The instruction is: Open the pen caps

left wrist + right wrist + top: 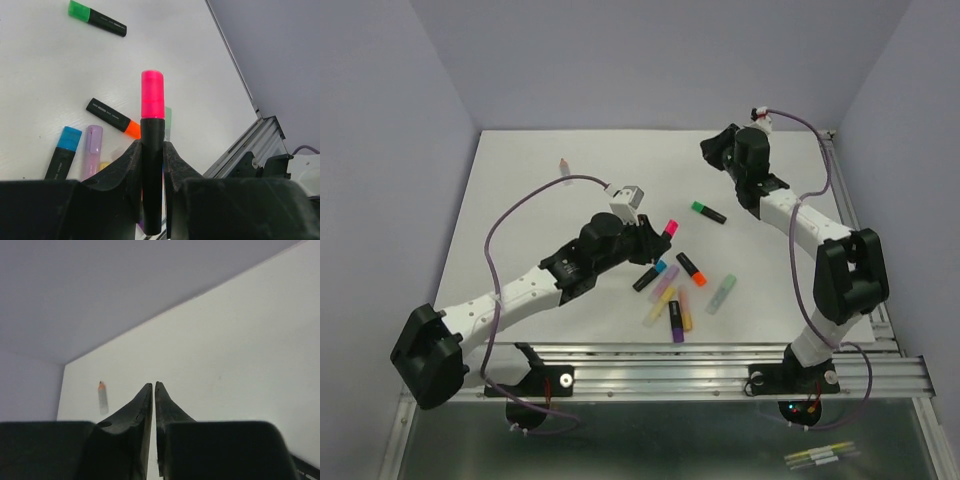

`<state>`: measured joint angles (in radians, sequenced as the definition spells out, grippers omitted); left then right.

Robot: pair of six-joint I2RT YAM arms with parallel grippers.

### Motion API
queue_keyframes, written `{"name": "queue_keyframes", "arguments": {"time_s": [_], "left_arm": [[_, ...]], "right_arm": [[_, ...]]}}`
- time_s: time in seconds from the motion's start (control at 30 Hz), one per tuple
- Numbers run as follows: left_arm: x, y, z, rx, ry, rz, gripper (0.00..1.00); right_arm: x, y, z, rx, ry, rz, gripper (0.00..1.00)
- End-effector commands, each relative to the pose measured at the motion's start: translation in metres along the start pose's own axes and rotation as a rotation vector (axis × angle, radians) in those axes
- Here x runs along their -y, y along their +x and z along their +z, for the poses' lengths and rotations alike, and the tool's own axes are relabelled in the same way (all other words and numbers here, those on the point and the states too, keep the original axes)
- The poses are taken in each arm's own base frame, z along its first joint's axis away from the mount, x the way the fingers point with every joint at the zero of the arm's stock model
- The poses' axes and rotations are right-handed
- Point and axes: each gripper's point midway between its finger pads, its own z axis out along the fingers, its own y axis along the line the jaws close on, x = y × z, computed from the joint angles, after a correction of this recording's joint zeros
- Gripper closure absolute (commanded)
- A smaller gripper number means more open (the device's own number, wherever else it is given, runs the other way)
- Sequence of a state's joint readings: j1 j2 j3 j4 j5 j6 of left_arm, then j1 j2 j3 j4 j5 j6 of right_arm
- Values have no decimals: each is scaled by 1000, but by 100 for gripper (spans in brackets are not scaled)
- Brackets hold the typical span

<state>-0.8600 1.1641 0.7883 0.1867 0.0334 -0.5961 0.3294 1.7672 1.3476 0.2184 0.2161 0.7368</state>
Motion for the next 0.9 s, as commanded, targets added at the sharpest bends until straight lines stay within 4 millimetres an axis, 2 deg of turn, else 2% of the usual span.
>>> {"name": "queue_keyframes", "arguments": {"time_s": [0.0, 0.03, 0.07, 0.1, 0.13, 0.17, 0.23, 0.37, 0.4, 0.47, 0.5, 0.53, 0.67, 0.87], "left_arm": [[15, -53, 10, 104, 118, 9, 100], [21, -50, 13, 58, 187, 7, 100], [19, -56, 13, 56, 217, -6, 100], [20, -66, 13, 59, 285, -17, 100], [20, -72, 13, 65, 304, -33, 100], [22, -80, 13, 76, 322, -37, 100], [25, -92, 14, 89, 345, -39, 100], [38, -93, 14, 64, 419, -25, 100], [44, -96, 11, 69, 443, -25, 100], [47, -99, 9, 75, 460, -30, 100], [48, -102, 7, 80, 465, -30, 100], [51, -104, 5, 84, 477, -29, 100], [53, -110, 2, 97, 482, -48, 100], [47, -112, 7, 102, 458, -87, 100]], "right_arm": [[-79, 3, -66, -92, -452, -93, 62], [-69, 18, -84, -126, -476, -78, 46], [-72, 23, -96, -140, -524, -61, 31], [-87, 21, -114, -142, -640, -37, 10], [-88, 25, -126, -157, -681, -29, 0], [-87, 34, -143, -198, -730, -18, 0], [-91, 36, -155, -223, -764, 8, 0], [-104, 44, -176, -320, -883, 66, 0], [-113, 47, -192, -341, -998, 53, 0], [-118, 49, -201, -368, -1073, 97, 0], [-126, 43, -214, -374, -1148, 133, 0], [-124, 49, -210, -397, -1152, 162, 0], [-128, 45, -220, -405, -1241, 245, 0], [-132, 46, -222, -383, -1240, 230, 4]]}}
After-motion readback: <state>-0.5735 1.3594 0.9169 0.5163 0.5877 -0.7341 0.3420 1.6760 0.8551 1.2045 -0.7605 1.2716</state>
